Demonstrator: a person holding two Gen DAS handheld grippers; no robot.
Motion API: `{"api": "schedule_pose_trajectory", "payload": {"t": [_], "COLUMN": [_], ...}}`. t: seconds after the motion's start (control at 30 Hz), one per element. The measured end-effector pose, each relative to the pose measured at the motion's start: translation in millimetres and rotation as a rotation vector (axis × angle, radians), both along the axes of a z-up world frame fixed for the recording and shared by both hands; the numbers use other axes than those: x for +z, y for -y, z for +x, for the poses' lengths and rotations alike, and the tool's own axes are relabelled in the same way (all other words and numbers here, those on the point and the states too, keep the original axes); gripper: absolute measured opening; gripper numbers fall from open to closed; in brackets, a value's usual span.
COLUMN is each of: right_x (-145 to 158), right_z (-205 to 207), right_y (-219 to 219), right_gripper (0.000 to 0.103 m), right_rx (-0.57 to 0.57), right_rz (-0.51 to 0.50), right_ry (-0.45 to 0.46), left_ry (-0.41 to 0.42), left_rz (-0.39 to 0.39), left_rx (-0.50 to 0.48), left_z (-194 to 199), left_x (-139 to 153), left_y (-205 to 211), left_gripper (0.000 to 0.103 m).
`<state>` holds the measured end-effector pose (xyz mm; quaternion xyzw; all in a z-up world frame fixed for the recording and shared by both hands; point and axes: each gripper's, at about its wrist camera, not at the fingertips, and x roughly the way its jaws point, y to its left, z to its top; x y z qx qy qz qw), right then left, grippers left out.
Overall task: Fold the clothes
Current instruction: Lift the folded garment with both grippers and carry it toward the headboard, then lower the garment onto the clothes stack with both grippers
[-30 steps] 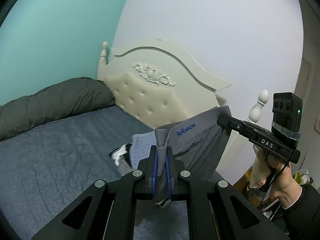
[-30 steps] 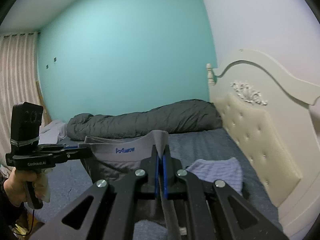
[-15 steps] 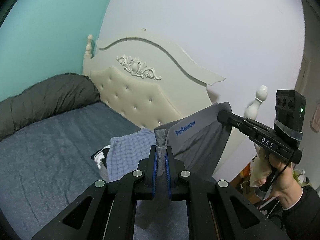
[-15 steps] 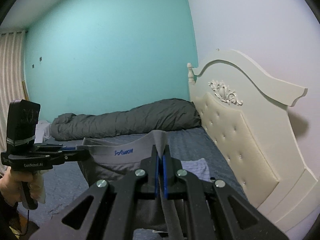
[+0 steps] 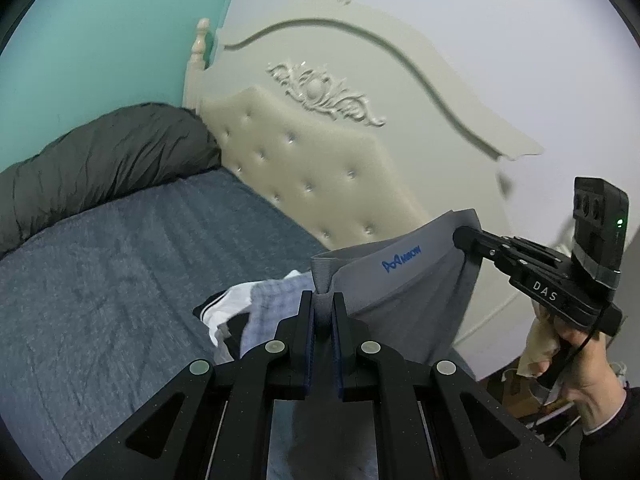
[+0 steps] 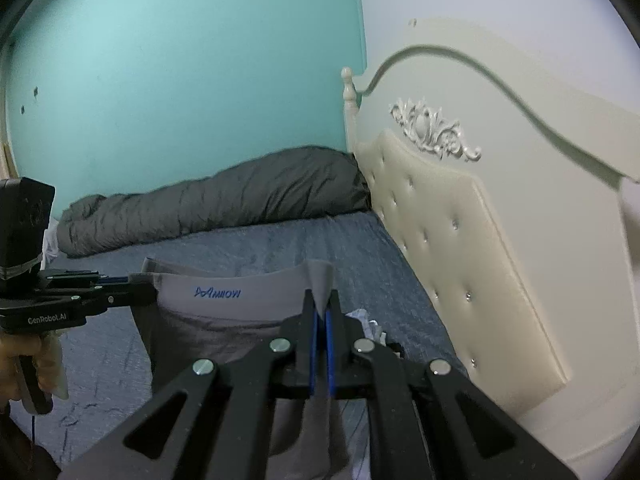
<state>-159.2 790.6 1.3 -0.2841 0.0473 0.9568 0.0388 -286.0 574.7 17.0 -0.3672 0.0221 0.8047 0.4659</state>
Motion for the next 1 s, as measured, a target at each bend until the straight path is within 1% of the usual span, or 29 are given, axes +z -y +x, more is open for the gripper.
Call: {"api": "schedule_pose_trajectory", "payload": {"t": [0.13, 0.23, 0.37, 0.4, 0.47, 0.5, 0.57, 0.6, 0.63, 0.67, 0.7, 0.77, 0.83, 0.9, 1.0], "right_x": [-21, -44, -69, -75, -83, -87, -85, -81, -76, -72, -67, -61, -60, -63, -77], "right_z": [-39, -63, -81, -85, -87, -88, -79, -72, -64, -54, -44, -24, -8, 6, 18], "right_y": [-9, -16, -22, -24, -25, -26, -26, -27, -28, -28, -28, -20, -5, 12, 31], "right_gripper": [0.003, 0.003, 0.003, 0.004, 0.010, 0.016, 0.030, 0.049, 0.057, 0.057, 0.057, 0.057, 0.057, 0.056, 0.040], "right_rx": [-0.002, -0.001, -0.009, -0.014, -0.042, -0.056, -0.089, -0.113, -0.142, -0.139, -0.130, -0.060, -0.004, 0.069, 0.162], "right_rz": [-0.003, -0.002, -0.031, -0.040, -0.021, -0.009, 0.017, 0.024, 0.030, 0.013, -0.008, -0.072, -0.086, -0.092, -0.126], "right_ry": [0.050, 0.102, 0.142, 0.153, 0.171, 0.179, 0.156, 0.138, 0.118, 0.094, 0.069, 0.032, 0.045, 0.076, 0.142], "left_ry": [0.035, 0.063, 0.094, 0.106, 0.126, 0.128, 0.130, 0.122, 0.114, 0.109, 0.105, 0.083, 0.061, 0.055, 0.056], "left_rz": [-0.036, -0.068, -0.096, -0.102, -0.120, -0.132, -0.156, -0.158, -0.158, -0.160, -0.159, -0.155, -0.152, -0.142, -0.127], "left_rx": [0.014, 0.029, 0.045, 0.049, 0.056, 0.063, 0.078, 0.090, 0.102, 0.110, 0.119, 0.132, 0.144, 0.130, 0.106], "left_z": [-32, -53, -70, -73, -77, -77, -79, -79, -79, -79, -78, -73, -67, -58, -39], "left_x": [-27, -50, -79, -87, -101, -106, -115, -115, -116, -115, -114, -108, -102, -99, -96], "left_y": [-20, -32, -45, -46, -50, -50, -50, -46, -42, -38, -33, -23, -13, -7, -2], "left_gripper": [0.008, 0.008, 0.008, 0.009, 0.009, 0.011, 0.021, 0.034, 0.039, 0.044, 0.044, 0.045, 0.046, 0.047, 0.047]}}
